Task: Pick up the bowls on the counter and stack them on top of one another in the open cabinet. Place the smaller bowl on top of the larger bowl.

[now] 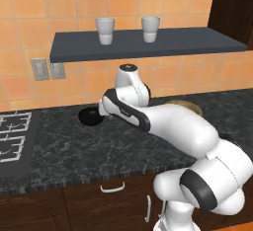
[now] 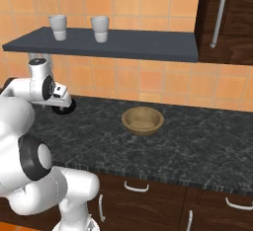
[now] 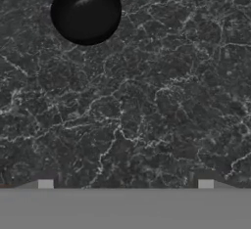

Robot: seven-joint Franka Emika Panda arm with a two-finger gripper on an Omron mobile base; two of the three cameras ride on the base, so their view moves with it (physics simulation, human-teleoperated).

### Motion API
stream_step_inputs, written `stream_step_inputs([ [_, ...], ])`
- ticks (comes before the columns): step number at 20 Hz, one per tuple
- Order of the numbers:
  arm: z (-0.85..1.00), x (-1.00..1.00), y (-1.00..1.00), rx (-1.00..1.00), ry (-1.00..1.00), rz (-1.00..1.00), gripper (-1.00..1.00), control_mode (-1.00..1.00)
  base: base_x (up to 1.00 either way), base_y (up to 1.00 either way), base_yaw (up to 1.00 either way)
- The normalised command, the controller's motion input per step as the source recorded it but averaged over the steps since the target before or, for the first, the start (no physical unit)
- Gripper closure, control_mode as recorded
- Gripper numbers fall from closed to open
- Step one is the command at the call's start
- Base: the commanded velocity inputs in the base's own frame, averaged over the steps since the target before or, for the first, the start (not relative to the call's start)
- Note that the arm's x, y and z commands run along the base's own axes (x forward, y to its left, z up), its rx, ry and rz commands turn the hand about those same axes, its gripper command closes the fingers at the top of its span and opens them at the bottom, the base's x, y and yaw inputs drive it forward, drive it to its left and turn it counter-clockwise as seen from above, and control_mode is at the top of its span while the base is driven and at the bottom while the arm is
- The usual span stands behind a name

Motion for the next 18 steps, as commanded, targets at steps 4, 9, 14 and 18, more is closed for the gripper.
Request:
stream_step_inputs([
  [4,-0.38,0.49,0.00,0.03,0.00,0.00,-1.00,-1.00,0.00,0.00,0.00],
  [9,-0.25,0.47,0.00,0.00,0.01,0.00,-1.00,-1.00,0.00,0.00,0.00],
  [14,-0.10,0.16,0.02,0.04,0.03,0.00,-1.00,-1.00,0.00,0.00,0.00],
  [18,-0.14,0.51,0.18,0.00,0.00,0.00,-1.00,-1.00,0.00,0.00,0.00],
])
